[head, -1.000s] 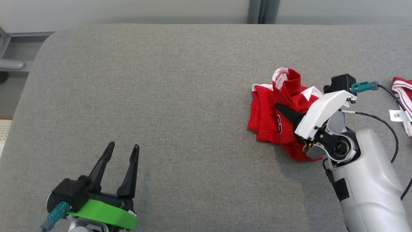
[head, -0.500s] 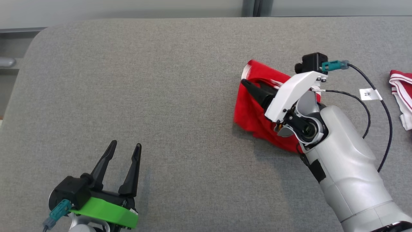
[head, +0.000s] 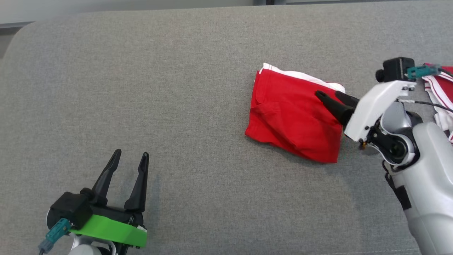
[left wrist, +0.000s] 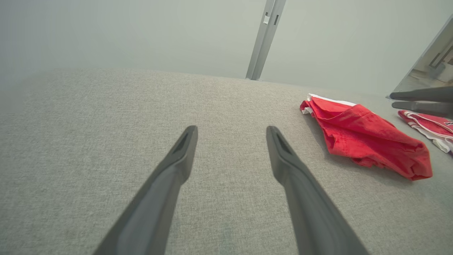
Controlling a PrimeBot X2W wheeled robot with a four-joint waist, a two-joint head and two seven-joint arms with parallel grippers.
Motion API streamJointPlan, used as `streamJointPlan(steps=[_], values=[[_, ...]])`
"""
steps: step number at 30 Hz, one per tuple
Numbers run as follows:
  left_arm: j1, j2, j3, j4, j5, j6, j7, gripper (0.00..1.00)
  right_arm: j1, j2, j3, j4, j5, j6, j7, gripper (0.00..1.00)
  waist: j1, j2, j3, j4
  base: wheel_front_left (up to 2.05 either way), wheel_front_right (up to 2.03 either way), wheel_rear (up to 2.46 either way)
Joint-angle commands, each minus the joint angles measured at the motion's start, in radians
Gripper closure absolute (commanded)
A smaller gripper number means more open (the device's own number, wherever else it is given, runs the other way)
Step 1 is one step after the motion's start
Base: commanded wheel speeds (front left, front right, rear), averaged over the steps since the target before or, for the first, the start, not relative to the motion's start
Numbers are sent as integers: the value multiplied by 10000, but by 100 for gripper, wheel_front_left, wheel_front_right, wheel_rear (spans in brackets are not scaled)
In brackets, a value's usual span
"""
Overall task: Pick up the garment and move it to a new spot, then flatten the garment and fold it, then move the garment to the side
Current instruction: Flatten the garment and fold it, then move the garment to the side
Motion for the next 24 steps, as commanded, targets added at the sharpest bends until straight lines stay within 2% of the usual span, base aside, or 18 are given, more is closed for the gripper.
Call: streamJointPlan(steps=[1, 7, 11, 13, 22, 23, 24], values=[[-179, -3, -10, -37, 79, 0, -25, 0, 452, -185, -347, -194, -223, 5, 197, 0, 0, -1, 323, -83, 0, 0, 0], [-261, 0, 1, -89, 74, 1, -25, 0, 1410, -182, -1425, -495, -540, 5, 534, 0, 0, -1, 520, -94, 0, 0, 0], [-324, 75, 29, -88, 67, 1, -25, 0, 1769, 226, -2073, -412, -651, 5, 863, 0, 0, -1, 574, -82, 0, 0, 0], [-355, 81, 36, -83, 69, 1, -25, 0, 1728, 666, -2279, -337, -343, 5, 1047, 0, 0, -1, 573, -66, 0, 0, 0], [-384, 51, -40, -24, 77, 1, -26, 0, 1164, 1371, -2471, 344, -19, 5, 1243, 0, 0, -1, 471, 60, 0, 0, 0], [-363, 48, -53, -10, 77, 1, -26, 0, 1086, 1398, -2452, 443, 22, 5, 1221, 53, 0, -1, 454, 64, 0, 0, 0], [-342, 44, -56, -1, 78, 1, -26, 0, 984, 1437, -2390, 498, 172, 5, 1241, 100, 0, -1, 440, 64, 0, 0, 0]])
